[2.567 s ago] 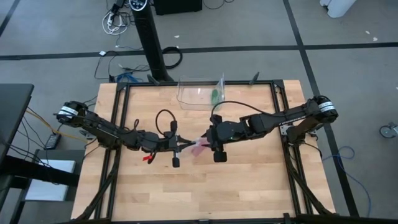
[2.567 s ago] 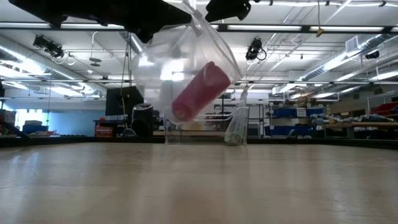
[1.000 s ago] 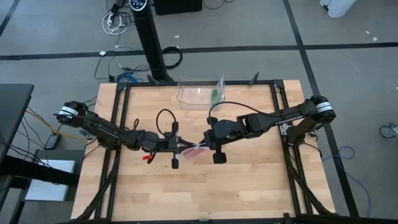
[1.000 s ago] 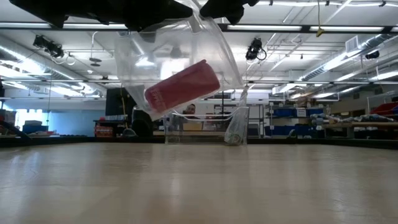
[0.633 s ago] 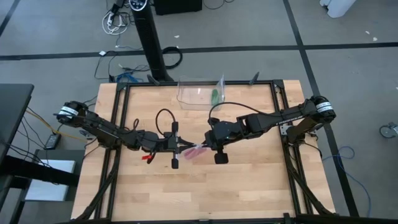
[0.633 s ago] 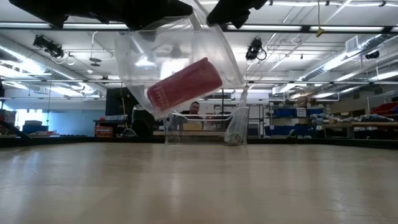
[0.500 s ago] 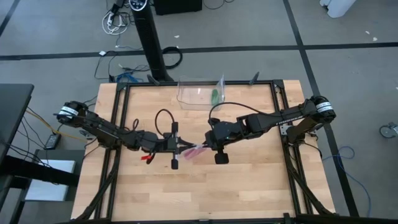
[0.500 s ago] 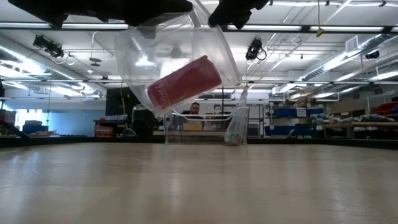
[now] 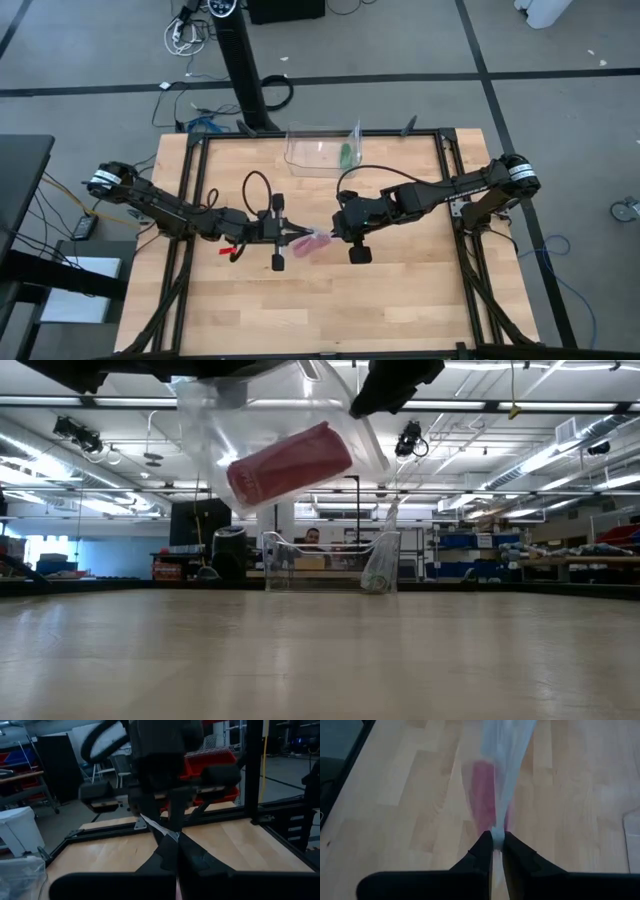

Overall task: Roll bandage
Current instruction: Close the transparent zip bag

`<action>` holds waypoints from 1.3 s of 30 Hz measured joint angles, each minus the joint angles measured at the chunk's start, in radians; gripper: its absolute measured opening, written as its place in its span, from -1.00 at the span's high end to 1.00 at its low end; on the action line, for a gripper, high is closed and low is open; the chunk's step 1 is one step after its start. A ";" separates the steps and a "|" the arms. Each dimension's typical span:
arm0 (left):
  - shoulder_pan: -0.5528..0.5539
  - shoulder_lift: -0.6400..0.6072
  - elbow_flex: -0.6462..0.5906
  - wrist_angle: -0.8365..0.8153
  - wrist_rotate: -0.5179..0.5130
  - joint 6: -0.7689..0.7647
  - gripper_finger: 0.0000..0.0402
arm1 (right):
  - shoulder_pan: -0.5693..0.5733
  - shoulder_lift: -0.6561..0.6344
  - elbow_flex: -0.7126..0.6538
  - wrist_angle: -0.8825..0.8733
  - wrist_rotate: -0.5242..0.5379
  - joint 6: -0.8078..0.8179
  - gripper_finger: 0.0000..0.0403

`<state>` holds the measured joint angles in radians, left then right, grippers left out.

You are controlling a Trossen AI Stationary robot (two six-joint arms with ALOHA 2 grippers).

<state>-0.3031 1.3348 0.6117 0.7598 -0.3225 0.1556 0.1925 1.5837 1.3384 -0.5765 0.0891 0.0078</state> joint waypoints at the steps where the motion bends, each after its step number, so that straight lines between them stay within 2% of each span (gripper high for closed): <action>1: 0.000 -0.002 0.000 0.002 0.000 0.002 1.00 | 0.001 0.000 0.000 -0.005 0.000 0.000 0.86; 36: -0.003 -0.002 0.002 0.030 0.002 0.020 1.00 | 0.004 0.002 -0.001 -0.154 0.000 0.054 0.86; 39: -0.008 -0.002 0.002 0.030 0.002 0.023 1.00 | 0.009 0.002 -0.001 -0.165 0.030 0.067 0.86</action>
<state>-0.3112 1.3331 0.6136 0.7899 -0.3210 0.1783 0.2013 1.5852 1.3373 -0.7414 0.1194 0.0746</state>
